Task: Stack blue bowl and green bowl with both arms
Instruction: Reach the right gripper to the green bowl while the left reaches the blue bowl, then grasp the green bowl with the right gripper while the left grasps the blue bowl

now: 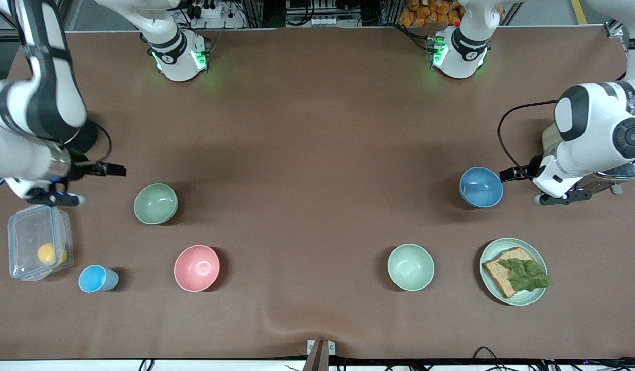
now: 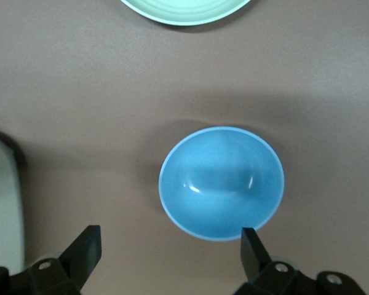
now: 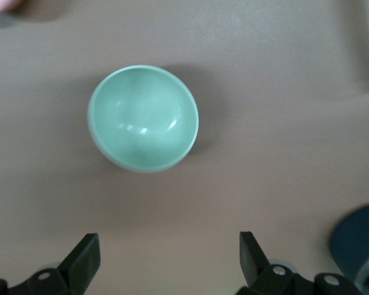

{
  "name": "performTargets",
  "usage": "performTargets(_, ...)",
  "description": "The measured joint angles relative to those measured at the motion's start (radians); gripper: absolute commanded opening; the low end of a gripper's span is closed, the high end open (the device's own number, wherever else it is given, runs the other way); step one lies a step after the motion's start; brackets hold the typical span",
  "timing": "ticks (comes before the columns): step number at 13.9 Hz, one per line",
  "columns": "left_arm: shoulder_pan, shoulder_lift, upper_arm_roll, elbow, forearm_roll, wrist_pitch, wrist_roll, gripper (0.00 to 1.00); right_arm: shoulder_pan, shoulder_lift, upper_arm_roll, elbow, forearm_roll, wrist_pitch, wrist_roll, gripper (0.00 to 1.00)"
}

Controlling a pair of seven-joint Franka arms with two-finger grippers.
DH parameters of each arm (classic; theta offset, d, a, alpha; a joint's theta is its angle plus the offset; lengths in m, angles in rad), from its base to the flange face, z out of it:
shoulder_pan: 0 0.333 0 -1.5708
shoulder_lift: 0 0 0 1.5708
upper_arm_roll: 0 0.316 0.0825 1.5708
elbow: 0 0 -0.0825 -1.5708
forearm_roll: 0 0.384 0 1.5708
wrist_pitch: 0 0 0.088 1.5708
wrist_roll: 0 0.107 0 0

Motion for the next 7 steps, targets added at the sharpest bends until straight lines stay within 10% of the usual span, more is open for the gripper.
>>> performTargets(7,0.001,0.084,-0.003,-0.052,0.063,0.109,0.0,0.89,-0.026,0.195,0.001,-0.03,0.1,0.225,0.145,1.0)
